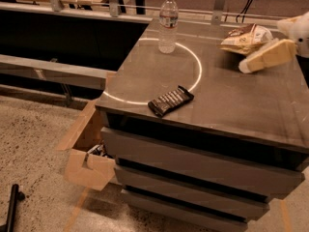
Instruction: Move water bottle near rxbar chocolate
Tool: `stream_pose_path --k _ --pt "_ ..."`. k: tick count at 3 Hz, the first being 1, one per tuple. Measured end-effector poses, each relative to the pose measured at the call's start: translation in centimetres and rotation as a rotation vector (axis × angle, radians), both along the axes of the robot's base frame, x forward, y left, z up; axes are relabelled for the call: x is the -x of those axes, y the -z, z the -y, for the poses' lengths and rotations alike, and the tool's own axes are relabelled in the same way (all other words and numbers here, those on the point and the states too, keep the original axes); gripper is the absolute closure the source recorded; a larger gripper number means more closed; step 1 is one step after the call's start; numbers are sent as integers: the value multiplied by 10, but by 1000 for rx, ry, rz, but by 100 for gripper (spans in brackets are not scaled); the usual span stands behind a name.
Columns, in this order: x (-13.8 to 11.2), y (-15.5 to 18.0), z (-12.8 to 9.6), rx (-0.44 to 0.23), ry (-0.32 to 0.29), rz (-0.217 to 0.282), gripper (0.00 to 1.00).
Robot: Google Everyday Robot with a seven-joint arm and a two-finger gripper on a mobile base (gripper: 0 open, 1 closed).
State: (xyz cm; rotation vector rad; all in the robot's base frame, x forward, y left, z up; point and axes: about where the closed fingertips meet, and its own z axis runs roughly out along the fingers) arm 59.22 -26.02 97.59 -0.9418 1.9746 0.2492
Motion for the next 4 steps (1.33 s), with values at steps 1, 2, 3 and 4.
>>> stream_pose_path --k 1,2,3,4 --pt "-7 -2 -2 -14 -2 11 0" --pt "-7 0 -7 22 8 13 0" --pt "-32 11 -22 -15 -3 59 0" --pt "-75 27 -45 -75 -48 97 0"
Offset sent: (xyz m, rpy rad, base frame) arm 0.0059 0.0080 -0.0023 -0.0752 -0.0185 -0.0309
